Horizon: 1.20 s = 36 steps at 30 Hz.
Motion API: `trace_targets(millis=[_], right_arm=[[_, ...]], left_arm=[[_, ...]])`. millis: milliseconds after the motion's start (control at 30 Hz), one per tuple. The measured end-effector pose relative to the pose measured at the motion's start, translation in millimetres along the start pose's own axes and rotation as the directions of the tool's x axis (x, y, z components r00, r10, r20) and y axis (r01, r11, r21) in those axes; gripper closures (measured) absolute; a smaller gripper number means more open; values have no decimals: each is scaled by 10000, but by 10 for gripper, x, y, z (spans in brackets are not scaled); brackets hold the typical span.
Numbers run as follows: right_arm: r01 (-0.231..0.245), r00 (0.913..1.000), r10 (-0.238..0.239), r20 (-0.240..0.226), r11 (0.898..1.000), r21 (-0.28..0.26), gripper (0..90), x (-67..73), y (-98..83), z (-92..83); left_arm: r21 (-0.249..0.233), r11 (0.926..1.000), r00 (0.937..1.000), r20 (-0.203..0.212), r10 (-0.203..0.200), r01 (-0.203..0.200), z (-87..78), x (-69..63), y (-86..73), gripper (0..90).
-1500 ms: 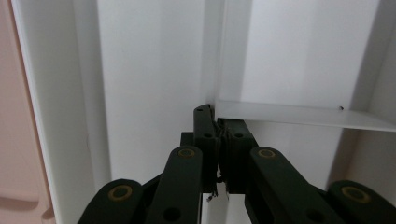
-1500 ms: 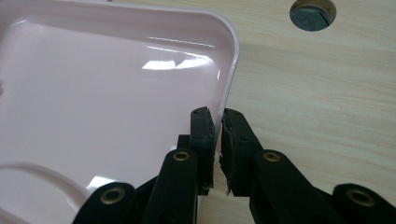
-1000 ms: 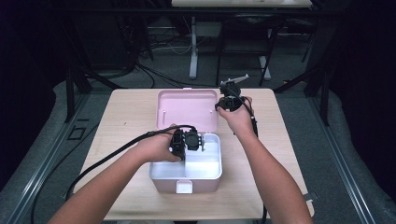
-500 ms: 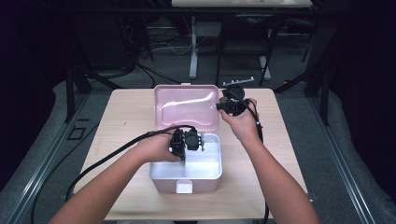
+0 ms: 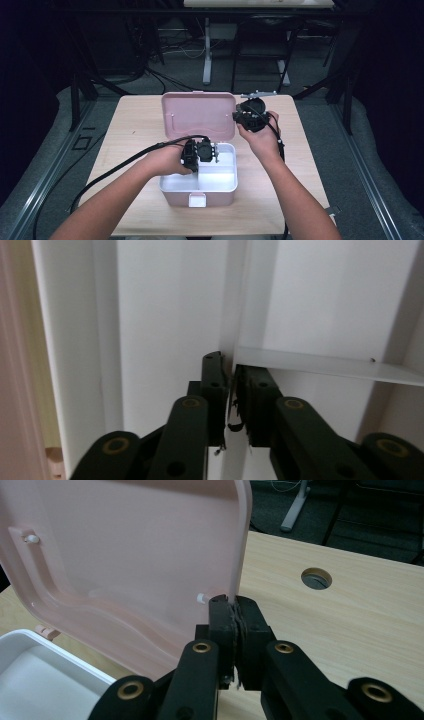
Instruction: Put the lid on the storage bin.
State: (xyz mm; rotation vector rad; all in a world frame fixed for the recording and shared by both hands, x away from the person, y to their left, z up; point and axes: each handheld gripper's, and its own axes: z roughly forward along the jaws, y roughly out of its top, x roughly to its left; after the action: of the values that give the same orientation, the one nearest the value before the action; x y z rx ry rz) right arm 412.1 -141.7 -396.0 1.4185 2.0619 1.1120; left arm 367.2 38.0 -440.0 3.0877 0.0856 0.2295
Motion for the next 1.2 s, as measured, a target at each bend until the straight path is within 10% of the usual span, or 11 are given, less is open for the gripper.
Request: trace_targets(millis=[267, 433, 700, 900, 1100, 1200], right_arm=[[-25, 10000, 25, -43, 10000, -47, 875, -2, -9, -18], [-15, 10000, 14, -78, 9999, -104, 875, 1, -19, -29], [74, 9994, -69, 330, 9998, -169, 875, 27, -26, -41], [156, 9998, -154, 88, 9997, -200, 875, 26, -36, -56], [174, 9998, -172, 85, 9995, -280, 875, 34, -52, -68], [181, 9997, -175, 144, 9989, -426, 875, 40, -63, -68]], left_arm=[[-533, 9943, 9947, -411, -941, 919, -24, -5, -191, 693], [-1626, 9643, 9769, -99, -2133, 2089, -75, 23, -425, 644], [-3561, 8715, 9337, 78, -3579, 3370, -187, 15, -713, 625], [-5028, 7666, 8932, 247, -4490, 3993, -316, 57, -920, 638], [-5992, 6580, 8373, 386, -5453, 4561, -372, 66, -1058, 639], [-6263, 6221, 8149, 365, -5785, 4698, -381, 84, -1111, 654]])
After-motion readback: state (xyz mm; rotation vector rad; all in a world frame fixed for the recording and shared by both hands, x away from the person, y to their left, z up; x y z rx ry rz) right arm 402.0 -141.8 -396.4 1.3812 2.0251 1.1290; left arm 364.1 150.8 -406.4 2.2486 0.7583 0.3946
